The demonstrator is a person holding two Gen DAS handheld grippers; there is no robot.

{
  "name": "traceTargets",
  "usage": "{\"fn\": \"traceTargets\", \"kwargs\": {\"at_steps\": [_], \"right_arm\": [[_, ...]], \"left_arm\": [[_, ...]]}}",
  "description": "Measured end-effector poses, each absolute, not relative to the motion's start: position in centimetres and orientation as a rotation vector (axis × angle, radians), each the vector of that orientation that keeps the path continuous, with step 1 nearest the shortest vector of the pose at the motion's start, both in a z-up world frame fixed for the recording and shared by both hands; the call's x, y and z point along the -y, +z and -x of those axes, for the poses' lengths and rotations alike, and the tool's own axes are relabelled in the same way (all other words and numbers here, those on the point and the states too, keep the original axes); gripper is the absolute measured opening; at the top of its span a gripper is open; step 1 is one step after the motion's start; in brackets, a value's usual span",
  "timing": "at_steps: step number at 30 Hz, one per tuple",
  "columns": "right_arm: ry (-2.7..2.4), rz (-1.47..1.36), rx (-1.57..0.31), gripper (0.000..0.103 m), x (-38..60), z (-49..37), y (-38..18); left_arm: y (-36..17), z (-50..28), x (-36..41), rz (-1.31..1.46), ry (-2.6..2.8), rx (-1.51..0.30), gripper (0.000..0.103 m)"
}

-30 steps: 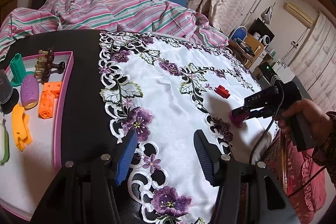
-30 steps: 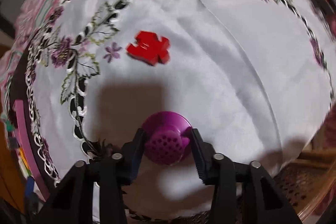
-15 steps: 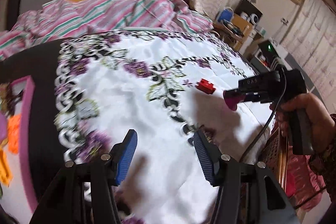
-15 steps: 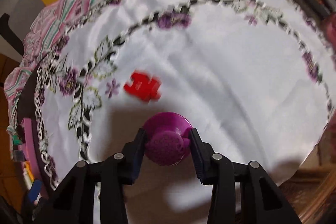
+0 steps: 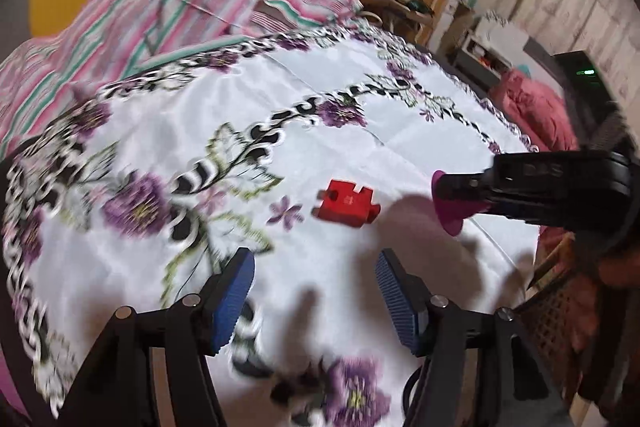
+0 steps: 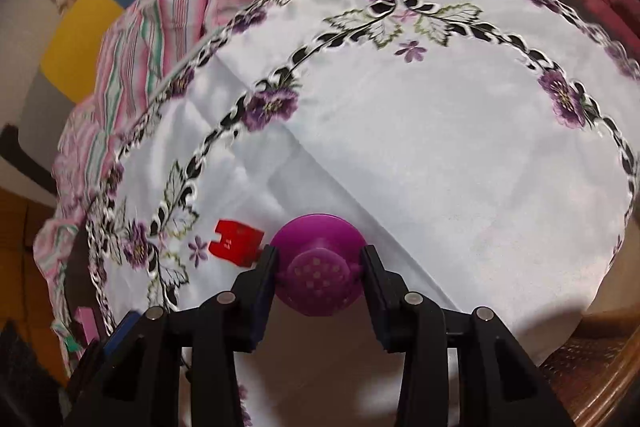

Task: Organize rigid objects
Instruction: 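Grasp the red numbered puzzle piece with the left gripper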

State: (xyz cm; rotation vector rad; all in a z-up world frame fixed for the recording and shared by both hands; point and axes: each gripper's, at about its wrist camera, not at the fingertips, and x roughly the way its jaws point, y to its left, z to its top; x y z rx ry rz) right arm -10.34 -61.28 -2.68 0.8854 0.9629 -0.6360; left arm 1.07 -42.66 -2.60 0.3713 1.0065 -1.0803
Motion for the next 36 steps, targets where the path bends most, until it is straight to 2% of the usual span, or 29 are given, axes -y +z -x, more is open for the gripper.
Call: {"fn": "traceTargets", "kwargs": {"at_steps": [9, 18, 21, 26, 36], "right_arm": [[-0.698, -0.963, -0.853, 0.042, 62.1, 12.2, -2.2], [-0.693, -0.982, -0.825, 0.042, 62.1, 12.4, -2.2], [-0.697, -0.993, -0.816, 0.042, 62.2, 12.6, -2.2], [-0.695, -0.989, -0.825, 0.042, 62.2, 12.4, -2.3], [-0.696, -0.991, -0.833, 0.042, 62.1, 12.4, -2.4]], "left_arm": [[-5.1, -3.7, 46.7, -0.325, -1.187, -1.131, 0.065], [-5.6, -1.0, 49.7, -0.465, -1.208, -1.016, 0.065], [-6.2, -0.8, 50.2, -0.477, -1.203, -1.015, 0.063], [-6.5, -0.9, 50.3, -0.49, -1.167, -0.993, 0.049], [-6.2, -1.7, 48.1, -0.417, -1.137, -0.996, 0.049]]}}
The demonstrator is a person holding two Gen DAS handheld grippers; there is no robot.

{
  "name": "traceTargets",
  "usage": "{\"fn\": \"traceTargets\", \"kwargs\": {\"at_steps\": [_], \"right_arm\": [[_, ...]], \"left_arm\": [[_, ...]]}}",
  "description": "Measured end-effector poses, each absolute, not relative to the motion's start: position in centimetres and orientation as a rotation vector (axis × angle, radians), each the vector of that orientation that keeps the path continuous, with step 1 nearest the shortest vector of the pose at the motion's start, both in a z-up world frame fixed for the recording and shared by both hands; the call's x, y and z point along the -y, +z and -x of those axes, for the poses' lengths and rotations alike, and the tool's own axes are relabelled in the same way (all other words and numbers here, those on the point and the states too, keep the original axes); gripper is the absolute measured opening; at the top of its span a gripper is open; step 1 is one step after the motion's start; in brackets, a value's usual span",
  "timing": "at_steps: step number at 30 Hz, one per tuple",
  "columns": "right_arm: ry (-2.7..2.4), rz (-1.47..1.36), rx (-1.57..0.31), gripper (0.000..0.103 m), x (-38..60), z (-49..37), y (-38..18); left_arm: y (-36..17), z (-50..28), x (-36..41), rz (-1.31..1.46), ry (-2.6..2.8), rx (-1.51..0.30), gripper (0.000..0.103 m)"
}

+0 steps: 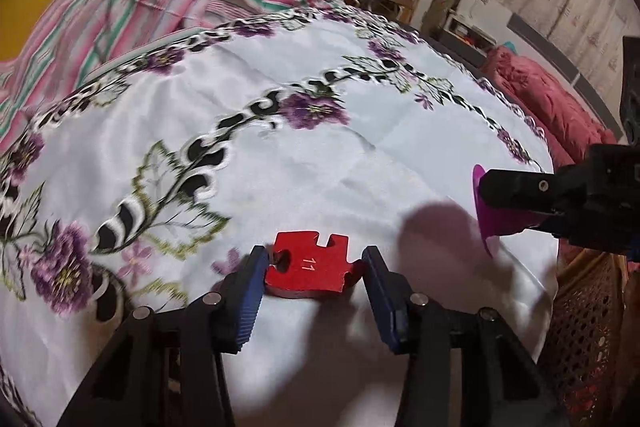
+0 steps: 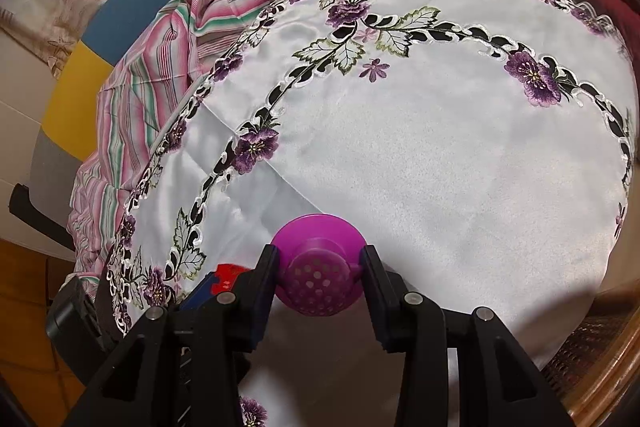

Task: Organize rigid objects
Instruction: 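Grasp the red numbered puzzle piece with the left gripper, then carry the red puzzle piece into the tray and release it with the left gripper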

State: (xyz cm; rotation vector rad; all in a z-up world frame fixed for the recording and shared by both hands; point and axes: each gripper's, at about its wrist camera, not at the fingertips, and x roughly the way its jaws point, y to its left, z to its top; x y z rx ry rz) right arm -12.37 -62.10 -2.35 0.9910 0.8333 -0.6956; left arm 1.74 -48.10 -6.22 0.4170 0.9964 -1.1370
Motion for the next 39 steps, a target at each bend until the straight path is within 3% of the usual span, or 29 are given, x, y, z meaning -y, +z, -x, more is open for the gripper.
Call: {"fn": "traceTargets", "kwargs": {"at_steps": [25, 39], "right_arm": [[-0.705, -0.966, -0.895, 0.042, 61.7, 11.7, -2.7], [-0.69, -0.93, -0.929, 0.042, 61.4, 11.1, -2.8]], "left_arm": [[-3.7, -0.8, 37.3, -0.27, -1.025, -0.92, 0.048], [-0.3, -1.0, 26.9, -0.092, -0.917, -0.855, 0.048]]}}
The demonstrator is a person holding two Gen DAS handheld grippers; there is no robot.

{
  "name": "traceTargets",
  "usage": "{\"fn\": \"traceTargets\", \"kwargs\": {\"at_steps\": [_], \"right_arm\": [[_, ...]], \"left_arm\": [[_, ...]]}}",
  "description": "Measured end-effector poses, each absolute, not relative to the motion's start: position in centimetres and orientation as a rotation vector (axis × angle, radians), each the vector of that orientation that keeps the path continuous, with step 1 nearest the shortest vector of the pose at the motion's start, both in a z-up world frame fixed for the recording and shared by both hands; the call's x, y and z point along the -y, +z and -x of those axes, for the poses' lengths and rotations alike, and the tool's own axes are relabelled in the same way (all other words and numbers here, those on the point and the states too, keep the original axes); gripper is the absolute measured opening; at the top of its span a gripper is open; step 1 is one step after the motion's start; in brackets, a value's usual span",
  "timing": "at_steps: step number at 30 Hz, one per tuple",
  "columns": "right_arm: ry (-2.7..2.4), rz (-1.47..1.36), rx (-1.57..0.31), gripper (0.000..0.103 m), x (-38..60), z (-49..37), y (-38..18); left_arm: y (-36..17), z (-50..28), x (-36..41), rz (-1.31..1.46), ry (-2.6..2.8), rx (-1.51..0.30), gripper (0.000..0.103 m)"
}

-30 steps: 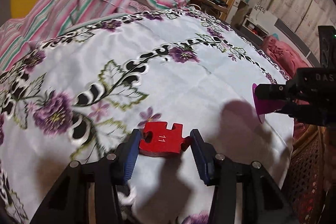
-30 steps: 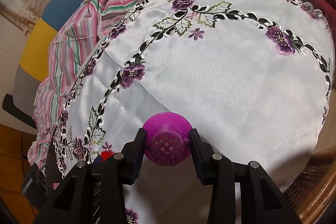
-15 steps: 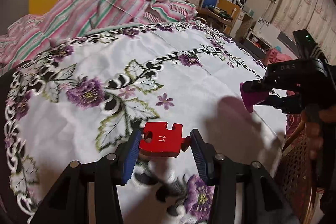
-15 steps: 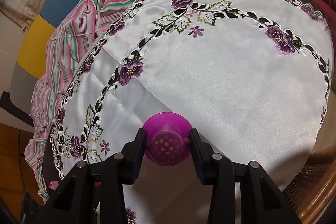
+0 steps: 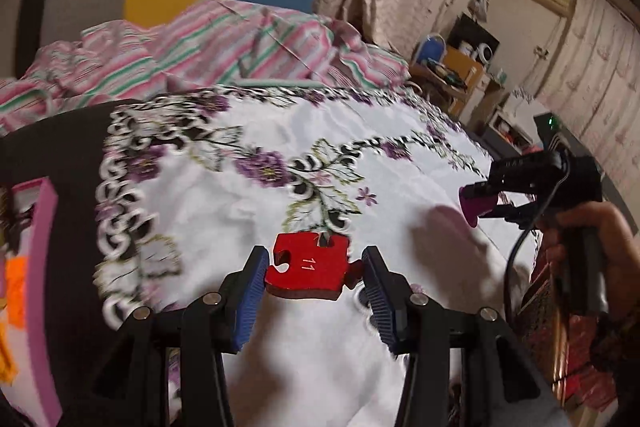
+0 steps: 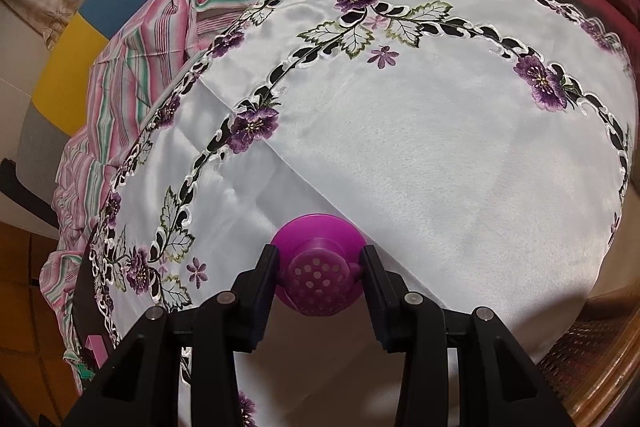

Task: Organize rigid objects
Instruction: 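Carry the red puzzle piece into the tray and release it with the left gripper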

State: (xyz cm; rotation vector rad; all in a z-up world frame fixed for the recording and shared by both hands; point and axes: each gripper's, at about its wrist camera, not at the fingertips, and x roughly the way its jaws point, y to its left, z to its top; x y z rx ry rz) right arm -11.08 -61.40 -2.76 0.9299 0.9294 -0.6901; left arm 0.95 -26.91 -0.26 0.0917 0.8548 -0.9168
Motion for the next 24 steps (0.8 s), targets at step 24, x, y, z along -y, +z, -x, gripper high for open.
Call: {"fn": "traceTargets", "kwargs": {"at_steps": [24], "right_arm": [[-0.672, -0.897, -0.943, 0.042, 61.1, 10.7, -2.5]], "left_arm": [[-0.2, -0.8, 9.0, 0.073, -0.627, -0.828, 0.048]]}}
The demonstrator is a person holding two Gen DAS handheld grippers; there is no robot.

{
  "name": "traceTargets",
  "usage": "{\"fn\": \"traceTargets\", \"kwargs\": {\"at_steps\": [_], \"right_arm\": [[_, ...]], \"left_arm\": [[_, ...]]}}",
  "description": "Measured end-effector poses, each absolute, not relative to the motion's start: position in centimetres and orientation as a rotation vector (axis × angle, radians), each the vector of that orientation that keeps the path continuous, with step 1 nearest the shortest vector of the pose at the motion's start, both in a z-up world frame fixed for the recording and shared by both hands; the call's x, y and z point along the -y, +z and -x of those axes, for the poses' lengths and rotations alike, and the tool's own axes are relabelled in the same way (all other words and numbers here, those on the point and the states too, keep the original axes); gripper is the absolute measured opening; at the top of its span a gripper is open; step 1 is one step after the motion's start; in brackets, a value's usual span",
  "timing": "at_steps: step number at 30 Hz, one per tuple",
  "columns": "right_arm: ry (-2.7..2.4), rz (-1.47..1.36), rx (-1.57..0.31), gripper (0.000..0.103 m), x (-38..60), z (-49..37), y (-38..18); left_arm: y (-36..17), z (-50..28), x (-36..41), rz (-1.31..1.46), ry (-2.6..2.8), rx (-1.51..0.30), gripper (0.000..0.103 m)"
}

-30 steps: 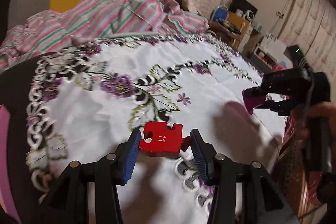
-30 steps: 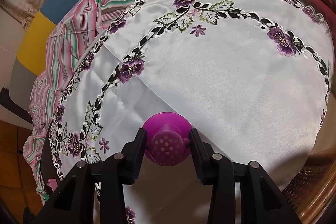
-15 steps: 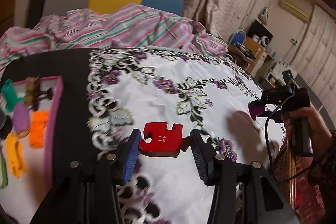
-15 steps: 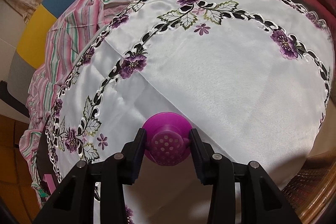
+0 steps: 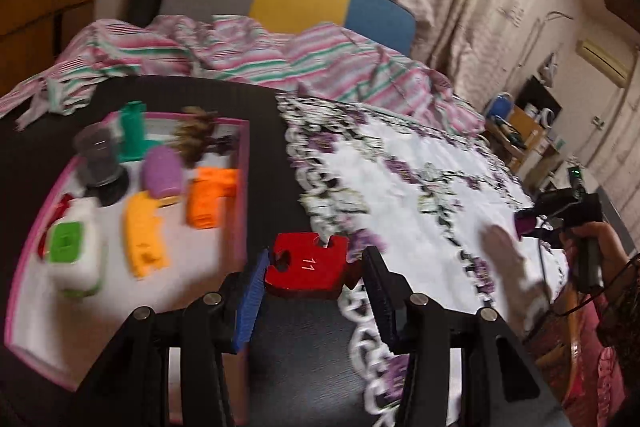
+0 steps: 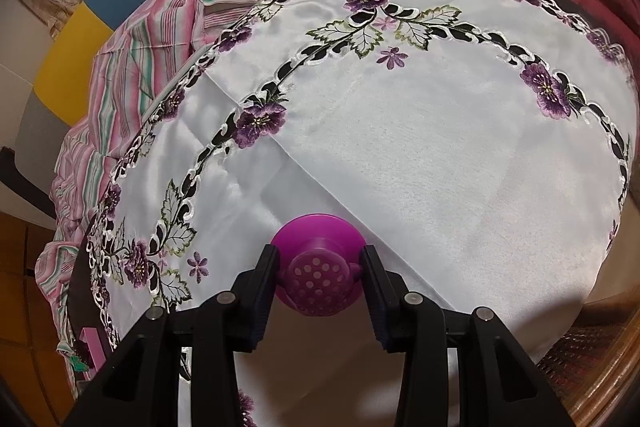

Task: Organize rigid objects
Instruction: 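Carry the red puzzle piece into the tray and release it with the left gripper, then carry the magenta cup into the tray and set it down with the right gripper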

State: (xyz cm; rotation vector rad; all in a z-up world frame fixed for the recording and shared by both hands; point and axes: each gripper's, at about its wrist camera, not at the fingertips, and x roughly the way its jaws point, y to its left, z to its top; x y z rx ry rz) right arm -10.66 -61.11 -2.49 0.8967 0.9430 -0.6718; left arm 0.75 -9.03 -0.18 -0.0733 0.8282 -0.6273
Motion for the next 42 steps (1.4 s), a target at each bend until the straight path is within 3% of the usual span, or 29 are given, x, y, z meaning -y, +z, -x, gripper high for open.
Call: {"fn": "traceTargets", "kwargs": {"at_steps": [14, 28, 42], "right_arm": [[-0.608, -0.783, -0.917, 0.042, 58.3, 9.0, -0.7], [-0.288, -0.609, -0.866, 0.042, 45.0, 2.9, 4.4], [0.02, -0.521, -0.951, 0.042, 31.5, -0.5, 3.4]], "left_arm": [[-2.9, -1.6, 2.1, 0.085, -0.471, -0.87, 0.048], [-4.5, -2.4, -1.4, 0.083, -0.372, -0.898, 0.048], [-2.9, -0.4, -2.8, 0.173, -0.401, -0.868, 0.051]]}}
